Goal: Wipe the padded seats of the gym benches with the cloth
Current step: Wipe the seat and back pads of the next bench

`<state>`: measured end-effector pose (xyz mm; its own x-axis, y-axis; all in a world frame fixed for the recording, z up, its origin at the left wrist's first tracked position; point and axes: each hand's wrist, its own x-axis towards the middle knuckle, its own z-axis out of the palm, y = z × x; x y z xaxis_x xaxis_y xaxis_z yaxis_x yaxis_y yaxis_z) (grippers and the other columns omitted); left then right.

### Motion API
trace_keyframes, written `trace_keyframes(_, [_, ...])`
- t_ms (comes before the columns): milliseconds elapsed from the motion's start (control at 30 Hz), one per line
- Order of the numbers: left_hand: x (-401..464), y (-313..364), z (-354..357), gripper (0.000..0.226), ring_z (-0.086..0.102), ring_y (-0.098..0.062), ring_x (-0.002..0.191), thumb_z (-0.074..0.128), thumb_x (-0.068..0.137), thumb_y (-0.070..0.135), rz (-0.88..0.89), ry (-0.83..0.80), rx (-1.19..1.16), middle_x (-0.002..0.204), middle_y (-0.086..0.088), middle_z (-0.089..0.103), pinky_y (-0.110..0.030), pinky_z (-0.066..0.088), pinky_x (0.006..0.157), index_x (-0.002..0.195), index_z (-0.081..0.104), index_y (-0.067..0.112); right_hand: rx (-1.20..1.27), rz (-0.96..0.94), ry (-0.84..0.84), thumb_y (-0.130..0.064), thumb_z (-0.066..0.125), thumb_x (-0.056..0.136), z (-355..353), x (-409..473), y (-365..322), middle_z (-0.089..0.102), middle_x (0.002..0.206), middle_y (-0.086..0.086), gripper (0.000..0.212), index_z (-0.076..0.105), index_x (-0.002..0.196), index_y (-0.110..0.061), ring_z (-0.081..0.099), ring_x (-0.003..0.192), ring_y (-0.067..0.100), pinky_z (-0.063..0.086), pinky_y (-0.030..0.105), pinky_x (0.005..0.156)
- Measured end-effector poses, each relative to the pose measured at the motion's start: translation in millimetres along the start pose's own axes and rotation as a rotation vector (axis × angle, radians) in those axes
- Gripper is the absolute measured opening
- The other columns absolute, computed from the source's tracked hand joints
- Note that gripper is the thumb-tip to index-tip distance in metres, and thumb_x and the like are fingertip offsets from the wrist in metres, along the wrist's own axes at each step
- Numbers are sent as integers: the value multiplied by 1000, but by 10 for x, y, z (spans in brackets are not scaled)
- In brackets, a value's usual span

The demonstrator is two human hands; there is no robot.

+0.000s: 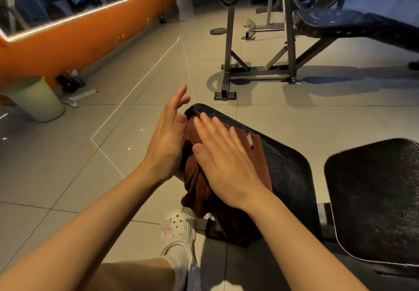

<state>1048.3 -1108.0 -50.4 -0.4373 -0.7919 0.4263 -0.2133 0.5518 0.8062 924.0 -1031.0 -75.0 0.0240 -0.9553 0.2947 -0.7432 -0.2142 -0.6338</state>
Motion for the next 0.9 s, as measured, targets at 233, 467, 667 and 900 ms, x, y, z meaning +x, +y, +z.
trace_keyframes(233, [-18,-38,-9,60,39,-2,133,19,83,84,12,3,-8,147,5,38,-37,33,113,136,21,58,-97,288,38,-71,-3,78,-169,-317,781,-10,150,-25,77,-6,146,-37,-11,141,-8,-12,22,116])
trace_keyframes(467, [-28,-34,-6,52,44,-17,133,17,79,88,-10,9,27,141,16,41,-58,39,105,129,23,74,-133,624,22,-39,7,105,-212,-660,996,-8,163,-5,53,-4,154,-24,-9,149,10,-8,31,120])
trace_keyframes(667, [-11,-28,34,63,41,-11,135,20,83,84,22,45,32,146,0,43,-41,33,112,137,27,51,-85,175,10,-44,9,103,-14,-8,-2,-6,163,-11,55,1,156,-30,-11,149,7,-14,28,117])
trace_keyframes(900, [-45,5,24,78,40,2,131,22,79,87,-4,55,-11,145,-1,42,-11,31,106,142,26,41,1,70,24,-43,14,105,-74,136,151,1,163,-13,53,7,156,-29,-6,148,1,-11,25,118])
